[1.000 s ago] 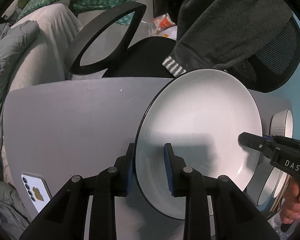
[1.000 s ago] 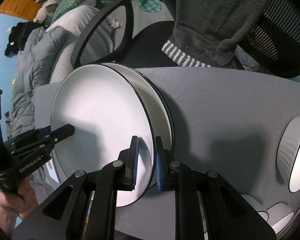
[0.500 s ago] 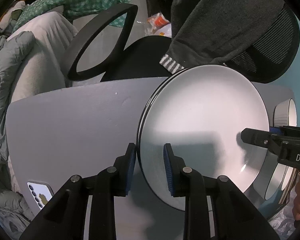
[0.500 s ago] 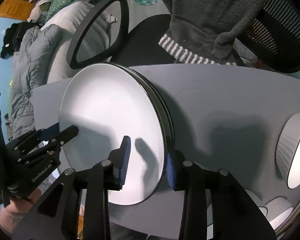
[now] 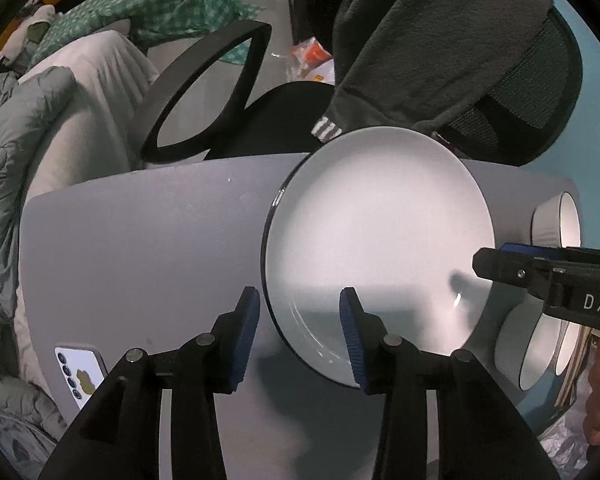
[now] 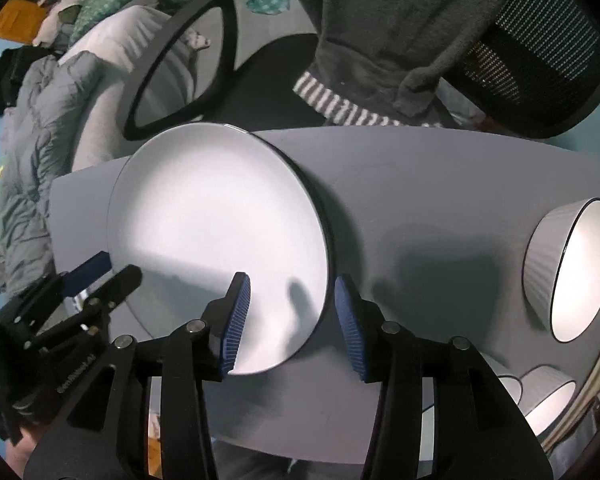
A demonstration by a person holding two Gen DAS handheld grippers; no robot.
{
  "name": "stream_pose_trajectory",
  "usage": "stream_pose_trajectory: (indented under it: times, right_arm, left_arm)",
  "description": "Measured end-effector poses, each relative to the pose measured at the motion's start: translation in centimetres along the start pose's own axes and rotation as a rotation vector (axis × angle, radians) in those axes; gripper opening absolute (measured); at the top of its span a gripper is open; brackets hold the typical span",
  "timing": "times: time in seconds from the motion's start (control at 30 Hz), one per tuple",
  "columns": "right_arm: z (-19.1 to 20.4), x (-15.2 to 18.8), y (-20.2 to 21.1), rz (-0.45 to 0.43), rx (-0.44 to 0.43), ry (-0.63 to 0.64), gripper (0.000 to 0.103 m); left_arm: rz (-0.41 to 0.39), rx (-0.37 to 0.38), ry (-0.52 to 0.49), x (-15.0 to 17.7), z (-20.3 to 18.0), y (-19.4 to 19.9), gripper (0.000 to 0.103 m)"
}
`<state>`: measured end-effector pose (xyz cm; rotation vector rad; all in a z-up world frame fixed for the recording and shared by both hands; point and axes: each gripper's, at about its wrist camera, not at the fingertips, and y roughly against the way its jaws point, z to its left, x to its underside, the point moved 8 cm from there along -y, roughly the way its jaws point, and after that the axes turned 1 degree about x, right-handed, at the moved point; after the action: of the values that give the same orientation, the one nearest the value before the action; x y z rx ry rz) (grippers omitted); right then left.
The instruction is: Organize plates and bowls
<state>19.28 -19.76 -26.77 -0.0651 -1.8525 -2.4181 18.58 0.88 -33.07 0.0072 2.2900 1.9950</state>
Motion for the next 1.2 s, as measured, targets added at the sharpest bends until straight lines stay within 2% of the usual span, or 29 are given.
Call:
stream_pose_trajectory:
  times: [0.17, 0.23, 0.3, 0.33, 0.43, 0.77, 1.0, 1.2]
  right_arm:
    - [0.7, 0.5, 1.3, -0.048, 0.05, 0.035, 0.046]
    - [1.1, 1.0, 2.2, -0.074, 0.07, 0.054, 0.046]
    - [1.5, 1.6, 3.5, -0.12, 0.095, 0.079, 0.051]
    - [1.6, 1.8, 3.9, -0.132, 0.103, 0.087, 0.054]
    - [1.9, 2.8, 5.8, -0.187, 0.14, 0.104, 0.056]
    - [2.7, 7.2, 10.4, -0.304, 0.203, 0.091, 0.057]
    - [2.5, 10.1, 12.2, -0.353, 0.22, 0.052, 0.058]
    - [1.7, 13.1, 13.0, -0.37, 0.228, 0.018, 0.058]
  left_arm:
    - [-0.04, -0.034, 0.002, 0.8, -0.1, 1.9, 0.043]
    - [-0.06, -0.038, 0.005, 1.2, -0.2, 3.0, 0.05]
    - [-0.094, -0.04, 0.008, 1.7, -0.3, 4.5, 0.059]
    - [-0.109, -0.041, 0.007, 1.9, -0.4, 5.1, 0.061]
    - [-0.149, -0.047, -0.004, 2.8, -0.8, 7.1, 0.066]
    - [-0.26, -0.071, -0.027, 6.6, -1.7, 13.3, 0.074]
    - [-0.284, -0.063, -0.056, 9.5, -2.7, 15.5, 0.078]
    - [-0.254, -0.025, -0.05, 12.1, -3.1, 15.6, 0.078]
